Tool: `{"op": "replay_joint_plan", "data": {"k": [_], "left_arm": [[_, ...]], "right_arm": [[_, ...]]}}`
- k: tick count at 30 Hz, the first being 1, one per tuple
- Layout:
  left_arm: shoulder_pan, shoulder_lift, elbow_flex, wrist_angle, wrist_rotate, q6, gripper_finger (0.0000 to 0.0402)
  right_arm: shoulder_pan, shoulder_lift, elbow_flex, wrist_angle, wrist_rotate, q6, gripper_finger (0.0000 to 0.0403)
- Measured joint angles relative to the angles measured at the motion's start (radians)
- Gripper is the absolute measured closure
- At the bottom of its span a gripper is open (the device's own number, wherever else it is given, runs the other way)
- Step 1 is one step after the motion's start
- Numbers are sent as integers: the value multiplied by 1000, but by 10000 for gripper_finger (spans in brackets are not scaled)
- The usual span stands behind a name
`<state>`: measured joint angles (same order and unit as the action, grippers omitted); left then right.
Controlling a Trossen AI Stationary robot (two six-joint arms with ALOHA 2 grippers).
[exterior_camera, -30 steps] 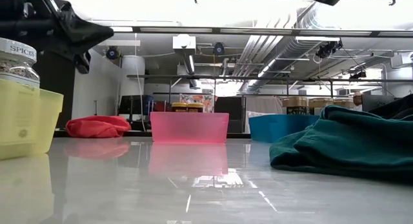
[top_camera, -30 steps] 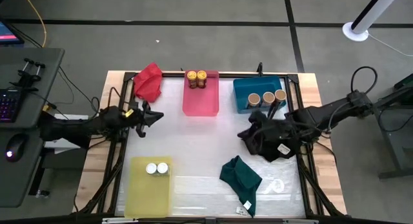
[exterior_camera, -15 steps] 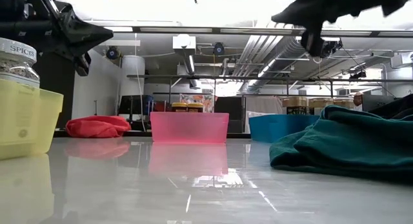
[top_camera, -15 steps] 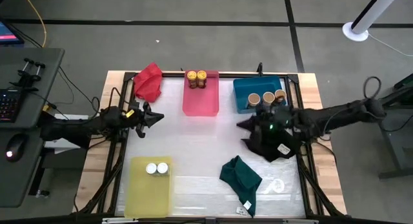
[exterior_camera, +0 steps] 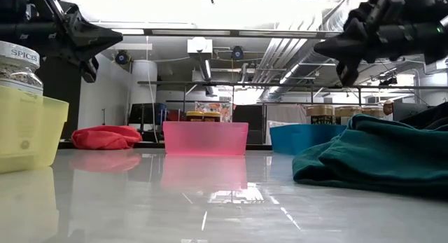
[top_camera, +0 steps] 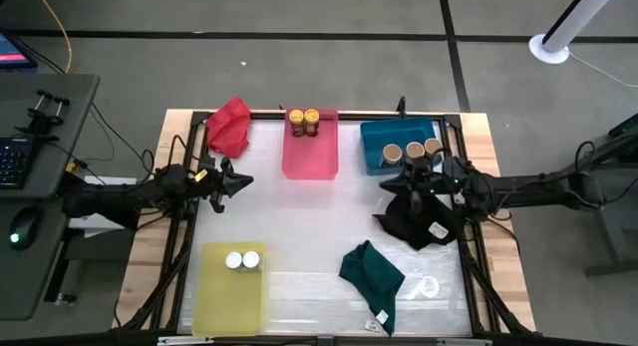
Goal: Sort spices by type
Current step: Return to home position
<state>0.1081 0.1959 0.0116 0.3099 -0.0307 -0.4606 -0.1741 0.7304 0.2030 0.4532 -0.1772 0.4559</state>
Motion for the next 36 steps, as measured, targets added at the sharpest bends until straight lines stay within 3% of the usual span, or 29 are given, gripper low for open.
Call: {"op": "replay_joint_plan", "data": {"k": [7, 14, 20, 25, 32, 36], "left_arm": [[0, -1, 0, 0, 0, 0, 401], [0, -1, 0, -2, -2, 0, 401], [0, -1, 0, -97, -3, 0, 401], [0, -19, 0, -297, -2, 0, 401], [0, -96, 4, -310, 9, 1, 401], [5, -165, 4, -309, 10, 0, 401]], "right_arm": [[0, -31, -135, 156, 16, 22, 403], [0, -31, -193, 154, 43, -53, 403], [0, -30, -193, -73, 88, 27, 403], [0, -30, -193, -259, 90, 37, 403], [0, -39, -193, -428, 90, 41, 402], [27, -164, -193, -436, 129, 36, 402]]}}
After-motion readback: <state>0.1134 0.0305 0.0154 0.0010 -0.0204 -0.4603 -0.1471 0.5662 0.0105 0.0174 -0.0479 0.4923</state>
